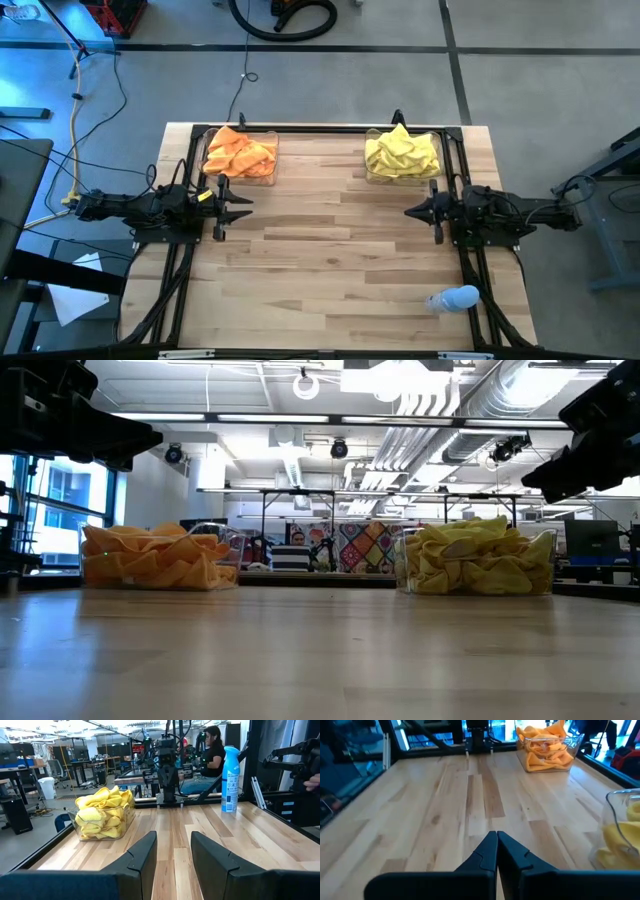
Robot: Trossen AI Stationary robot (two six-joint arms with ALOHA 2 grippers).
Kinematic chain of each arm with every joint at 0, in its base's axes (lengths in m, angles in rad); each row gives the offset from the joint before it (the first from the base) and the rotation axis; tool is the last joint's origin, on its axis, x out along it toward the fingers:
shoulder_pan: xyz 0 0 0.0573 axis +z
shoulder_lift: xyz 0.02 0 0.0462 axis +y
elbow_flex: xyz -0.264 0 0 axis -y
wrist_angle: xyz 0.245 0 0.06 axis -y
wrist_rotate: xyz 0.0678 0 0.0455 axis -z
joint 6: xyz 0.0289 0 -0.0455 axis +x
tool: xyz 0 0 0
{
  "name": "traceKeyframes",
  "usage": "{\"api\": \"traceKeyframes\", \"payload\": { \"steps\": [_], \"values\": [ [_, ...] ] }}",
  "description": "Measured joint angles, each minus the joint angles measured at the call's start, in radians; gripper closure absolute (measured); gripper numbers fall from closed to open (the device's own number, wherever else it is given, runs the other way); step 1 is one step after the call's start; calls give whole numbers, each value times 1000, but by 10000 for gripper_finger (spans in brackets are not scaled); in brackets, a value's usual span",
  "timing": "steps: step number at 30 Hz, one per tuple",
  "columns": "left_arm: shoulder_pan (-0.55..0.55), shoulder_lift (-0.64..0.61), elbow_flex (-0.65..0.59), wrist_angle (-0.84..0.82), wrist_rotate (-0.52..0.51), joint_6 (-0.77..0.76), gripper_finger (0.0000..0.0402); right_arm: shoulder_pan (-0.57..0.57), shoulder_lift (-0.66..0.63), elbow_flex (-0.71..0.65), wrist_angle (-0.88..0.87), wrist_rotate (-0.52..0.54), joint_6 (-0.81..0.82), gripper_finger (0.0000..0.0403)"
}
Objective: Sort microfiber towel by color & place in baskets
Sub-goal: Return to Home Position
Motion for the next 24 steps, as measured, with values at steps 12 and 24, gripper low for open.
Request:
{"api": "traceKeyframes", "payload": {
  "steps": [12, 24],
  "values": [
    [0, 0, 0, 0, 0, 0, 293, 0, 1, -1, -6, 4, -75, 403],
    [0, 0, 0, 0, 0, 0, 293, 0, 1, -1, -8, 4, -53, 403]
  ]
}}
